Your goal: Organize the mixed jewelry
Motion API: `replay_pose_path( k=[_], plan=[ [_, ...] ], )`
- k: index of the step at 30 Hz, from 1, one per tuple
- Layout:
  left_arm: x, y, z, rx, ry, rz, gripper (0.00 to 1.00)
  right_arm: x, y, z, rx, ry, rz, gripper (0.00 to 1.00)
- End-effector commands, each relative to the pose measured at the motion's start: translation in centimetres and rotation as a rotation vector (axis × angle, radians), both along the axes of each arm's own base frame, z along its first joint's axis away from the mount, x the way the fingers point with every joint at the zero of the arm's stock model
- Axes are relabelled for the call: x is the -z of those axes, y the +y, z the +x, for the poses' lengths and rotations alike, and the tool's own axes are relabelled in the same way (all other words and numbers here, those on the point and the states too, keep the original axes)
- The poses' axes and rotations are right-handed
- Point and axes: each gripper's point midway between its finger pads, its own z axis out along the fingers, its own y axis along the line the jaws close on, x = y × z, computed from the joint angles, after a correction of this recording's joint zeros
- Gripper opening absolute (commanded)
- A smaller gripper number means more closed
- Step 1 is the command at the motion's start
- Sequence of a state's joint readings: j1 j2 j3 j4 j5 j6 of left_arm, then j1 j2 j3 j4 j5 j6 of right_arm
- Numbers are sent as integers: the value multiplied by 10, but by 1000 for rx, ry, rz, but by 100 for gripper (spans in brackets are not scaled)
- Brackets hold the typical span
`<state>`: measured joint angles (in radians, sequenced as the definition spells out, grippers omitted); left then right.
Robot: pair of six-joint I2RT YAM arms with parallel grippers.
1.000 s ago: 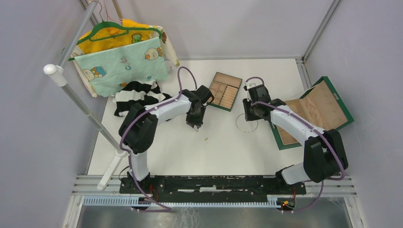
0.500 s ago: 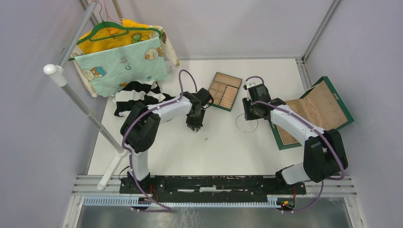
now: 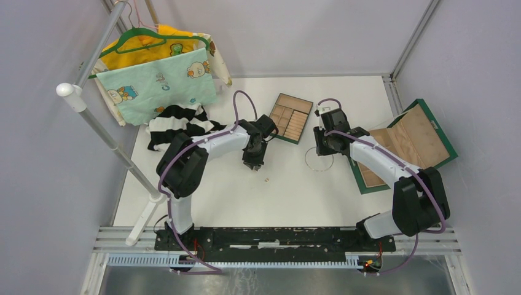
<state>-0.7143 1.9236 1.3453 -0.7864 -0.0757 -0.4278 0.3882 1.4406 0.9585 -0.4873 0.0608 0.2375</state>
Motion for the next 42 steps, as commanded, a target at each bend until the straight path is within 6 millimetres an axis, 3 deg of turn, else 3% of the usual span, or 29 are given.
replay_pose_path(
  k=[1, 12, 42],
  plan=[
    [-11, -13, 7, -20, -42, -43, 29, -14, 1, 4, 4, -51, 18, 33],
    [-18, -21, 8, -2, -67, -42, 29, -14, -1, -1, 9, -53, 20, 33],
    [-3, -11, 14, -35, -76, 32, 21, -14, 0, -1, 12, -45, 23, 33]
  ],
)
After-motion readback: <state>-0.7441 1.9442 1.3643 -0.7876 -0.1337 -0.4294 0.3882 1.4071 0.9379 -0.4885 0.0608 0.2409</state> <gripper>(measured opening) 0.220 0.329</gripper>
